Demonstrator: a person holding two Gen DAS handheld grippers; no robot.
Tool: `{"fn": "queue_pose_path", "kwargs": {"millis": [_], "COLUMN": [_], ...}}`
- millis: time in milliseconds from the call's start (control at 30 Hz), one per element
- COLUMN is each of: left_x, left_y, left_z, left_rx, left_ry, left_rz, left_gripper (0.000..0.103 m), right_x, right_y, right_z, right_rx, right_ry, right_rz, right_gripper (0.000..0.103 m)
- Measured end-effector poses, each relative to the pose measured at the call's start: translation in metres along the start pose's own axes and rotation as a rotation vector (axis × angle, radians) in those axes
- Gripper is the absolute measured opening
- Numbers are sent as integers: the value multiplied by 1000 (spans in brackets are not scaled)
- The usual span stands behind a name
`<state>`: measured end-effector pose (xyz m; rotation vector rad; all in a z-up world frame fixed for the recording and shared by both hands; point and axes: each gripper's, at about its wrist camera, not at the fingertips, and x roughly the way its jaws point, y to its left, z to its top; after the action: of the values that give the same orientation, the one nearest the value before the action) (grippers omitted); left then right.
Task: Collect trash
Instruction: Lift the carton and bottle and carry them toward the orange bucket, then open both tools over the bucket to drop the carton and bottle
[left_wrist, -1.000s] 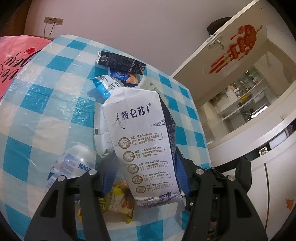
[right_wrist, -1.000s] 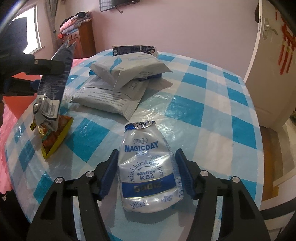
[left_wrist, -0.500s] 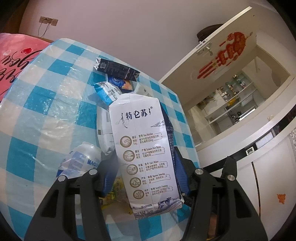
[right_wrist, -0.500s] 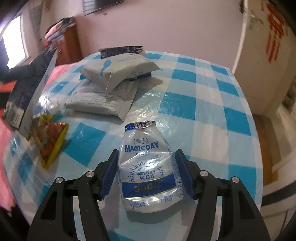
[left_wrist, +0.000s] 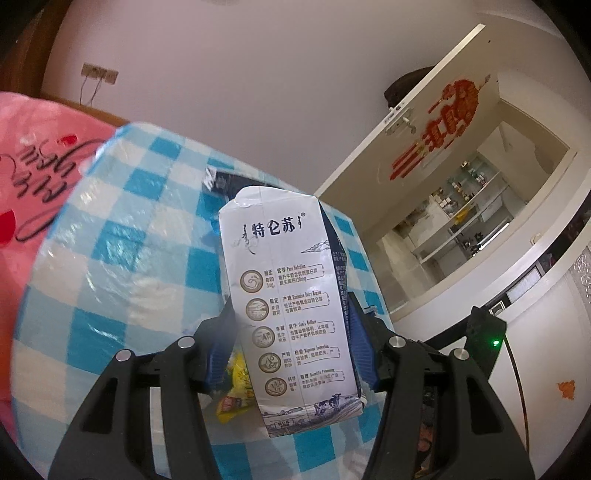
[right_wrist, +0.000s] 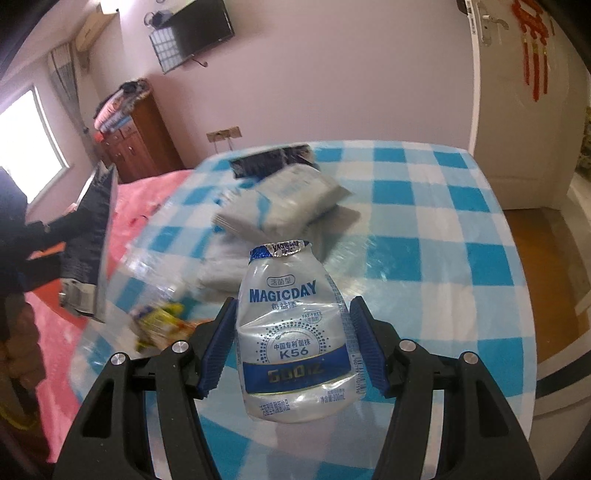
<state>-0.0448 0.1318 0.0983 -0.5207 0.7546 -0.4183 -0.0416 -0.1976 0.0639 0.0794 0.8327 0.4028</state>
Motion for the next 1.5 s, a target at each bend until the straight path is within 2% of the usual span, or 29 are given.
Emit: {"fn": "queue_pose_path", "kwargs": {"millis": [233,433,767,1033,1300,1500], "left_x": [-31,-70,-157,-218,-235,-232], "left_y": [1,14,53,94,140,162], "left_z": [13,22,41,47,40,34], "left_rx": [20,14,-25,-100,-190,-223], "left_ry": [-72,-148,-317,-433,-452,-430], "left_rz": [25,73,220,330,423,463], "left_gripper": [57,57,57,57,57,57], "right_x": [-8,-10,-1,20,46,70], "right_y": [31,78,183,272,342,370], "right_z": [23,45,86,106,112,113], "right_rx": [3,-54,-181,-291,-371,-385], "right_ry": [-9,-17,-16,7,52,83], "right_rz": [102,197,404,527,604,617], "right_gripper": [62,62,62,62,62,62]}}
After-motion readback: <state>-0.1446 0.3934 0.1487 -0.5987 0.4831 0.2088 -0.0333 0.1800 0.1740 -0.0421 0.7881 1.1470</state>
